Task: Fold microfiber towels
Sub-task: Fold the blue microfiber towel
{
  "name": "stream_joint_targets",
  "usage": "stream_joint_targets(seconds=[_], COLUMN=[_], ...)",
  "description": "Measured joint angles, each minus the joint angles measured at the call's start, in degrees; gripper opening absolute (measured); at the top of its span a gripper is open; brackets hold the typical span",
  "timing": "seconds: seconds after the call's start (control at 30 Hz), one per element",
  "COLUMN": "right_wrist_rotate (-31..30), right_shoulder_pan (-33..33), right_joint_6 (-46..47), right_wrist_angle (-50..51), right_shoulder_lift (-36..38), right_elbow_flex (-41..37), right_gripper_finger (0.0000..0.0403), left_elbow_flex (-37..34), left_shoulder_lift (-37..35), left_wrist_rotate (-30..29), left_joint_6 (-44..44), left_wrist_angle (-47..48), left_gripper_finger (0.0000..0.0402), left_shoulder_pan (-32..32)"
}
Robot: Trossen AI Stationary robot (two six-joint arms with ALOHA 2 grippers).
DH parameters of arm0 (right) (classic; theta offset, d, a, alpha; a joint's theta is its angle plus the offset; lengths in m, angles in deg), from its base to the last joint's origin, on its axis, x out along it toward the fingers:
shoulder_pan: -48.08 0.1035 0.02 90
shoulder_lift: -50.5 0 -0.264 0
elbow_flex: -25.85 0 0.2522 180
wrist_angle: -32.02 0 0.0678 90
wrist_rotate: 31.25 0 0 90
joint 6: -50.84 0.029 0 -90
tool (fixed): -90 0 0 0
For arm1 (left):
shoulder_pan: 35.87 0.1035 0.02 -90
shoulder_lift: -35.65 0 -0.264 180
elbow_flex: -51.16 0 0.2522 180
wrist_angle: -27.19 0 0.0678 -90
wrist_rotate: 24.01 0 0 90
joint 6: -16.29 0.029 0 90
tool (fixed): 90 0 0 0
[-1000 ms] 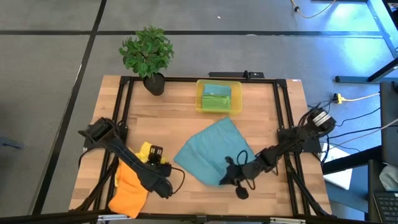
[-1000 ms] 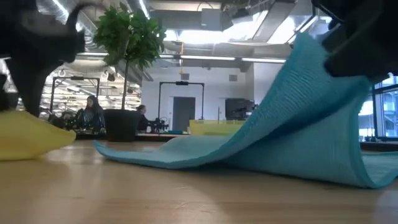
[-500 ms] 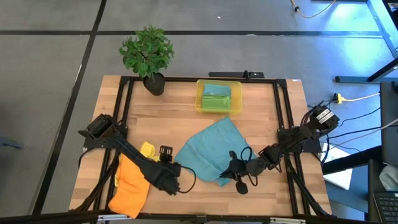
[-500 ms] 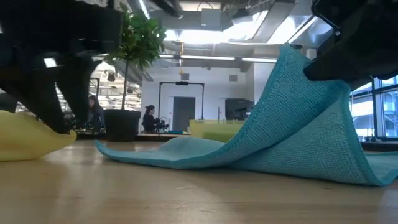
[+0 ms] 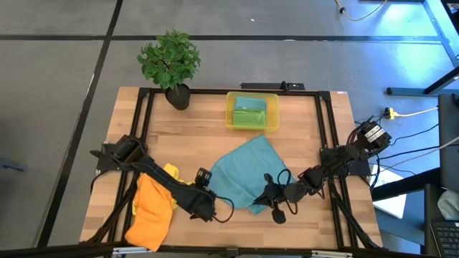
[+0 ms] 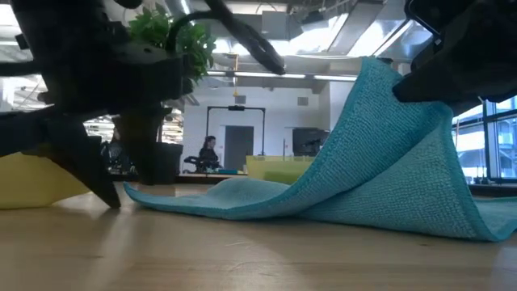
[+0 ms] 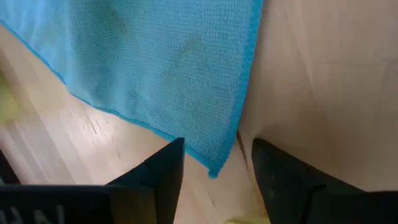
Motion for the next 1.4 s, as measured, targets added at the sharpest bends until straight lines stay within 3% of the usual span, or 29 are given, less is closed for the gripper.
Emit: stream_joint_targets(seconds=[0.3, 0.53, 0.93, 1.13, 1.4], right_wrist_rotate=[-0.47, -0.45, -0.40, -0.45, -1.02], right_shoulder_pan=[0.00, 0.00, 0.00, 0.00, 0.01], right_joint_6=[-0.24, -0.22, -0.22, -0.36, -1.68], right_wrist_angle=[-0.01, 0.03, 0.09, 0.68, -0.58], right_shoulder_lift=[-0.07, -0.07, -0.07, -0.07, 1.12], right_elbow_flex=[0.00, 0.00, 0.00, 0.00, 0.00], right_gripper_finger=[0.0007, 0.0007, 0.0007, 0.0007, 0.0007], left_elbow_flex=[0.03, -0.07, -0.16, -0.16, 1.80], left_shoulder_lift=[0.60, 0.76, 0.85, 0.85, 0.31], left_wrist_rotate=[-1.47, -2.36, -2.39, -0.69, -0.67], left_joint_6=[6.73, 10.63, 10.27, 9.53, 3.01], left_wrist_angle=[1.23, 1.00, 0.51, -1.90, 0.20], left_gripper_finger=[0.0178, 0.0150, 0.0082, 0.0010, 0.0001], left_shoulder_pan=[0.45, 0.23, 1.47, 1.42, 0.43])
